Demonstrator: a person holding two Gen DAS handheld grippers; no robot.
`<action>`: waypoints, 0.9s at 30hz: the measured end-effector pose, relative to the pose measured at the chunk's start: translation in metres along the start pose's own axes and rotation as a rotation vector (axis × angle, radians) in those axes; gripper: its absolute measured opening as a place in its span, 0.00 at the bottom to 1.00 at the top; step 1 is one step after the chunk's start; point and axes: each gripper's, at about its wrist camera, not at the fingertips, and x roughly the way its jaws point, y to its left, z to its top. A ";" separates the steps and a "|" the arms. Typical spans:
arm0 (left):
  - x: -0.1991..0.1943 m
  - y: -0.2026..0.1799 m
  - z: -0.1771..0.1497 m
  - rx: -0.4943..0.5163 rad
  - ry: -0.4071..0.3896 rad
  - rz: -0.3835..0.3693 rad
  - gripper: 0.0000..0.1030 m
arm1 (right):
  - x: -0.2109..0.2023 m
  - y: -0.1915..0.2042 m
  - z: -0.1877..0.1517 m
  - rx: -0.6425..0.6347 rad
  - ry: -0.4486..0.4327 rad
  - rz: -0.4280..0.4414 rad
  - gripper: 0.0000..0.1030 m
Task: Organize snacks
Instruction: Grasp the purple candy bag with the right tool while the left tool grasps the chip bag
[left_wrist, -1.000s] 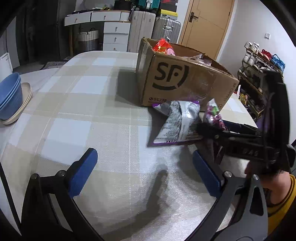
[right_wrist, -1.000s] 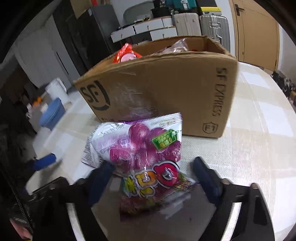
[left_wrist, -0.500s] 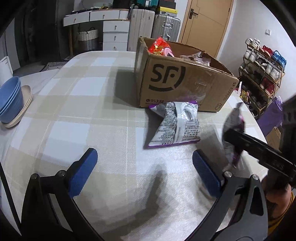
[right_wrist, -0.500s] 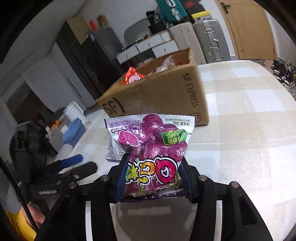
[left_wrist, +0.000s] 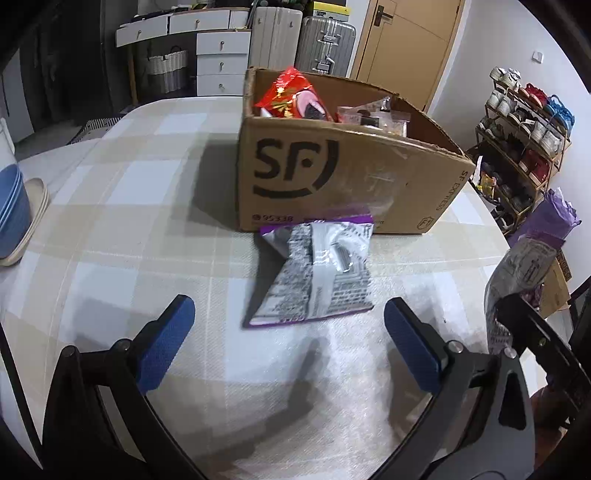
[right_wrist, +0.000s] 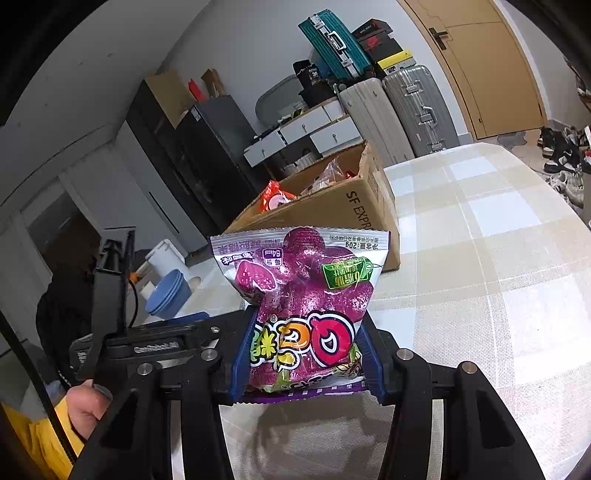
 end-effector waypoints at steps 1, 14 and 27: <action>0.002 -0.003 0.002 0.010 0.002 0.024 0.99 | 0.000 -0.001 -0.001 0.006 0.000 0.000 0.50; 0.035 0.000 0.025 -0.062 0.040 -0.024 0.92 | -0.002 -0.009 0.000 0.058 -0.011 0.021 0.50; 0.020 0.001 0.014 -0.042 0.051 -0.165 0.35 | 0.001 -0.014 0.001 0.078 -0.007 0.029 0.51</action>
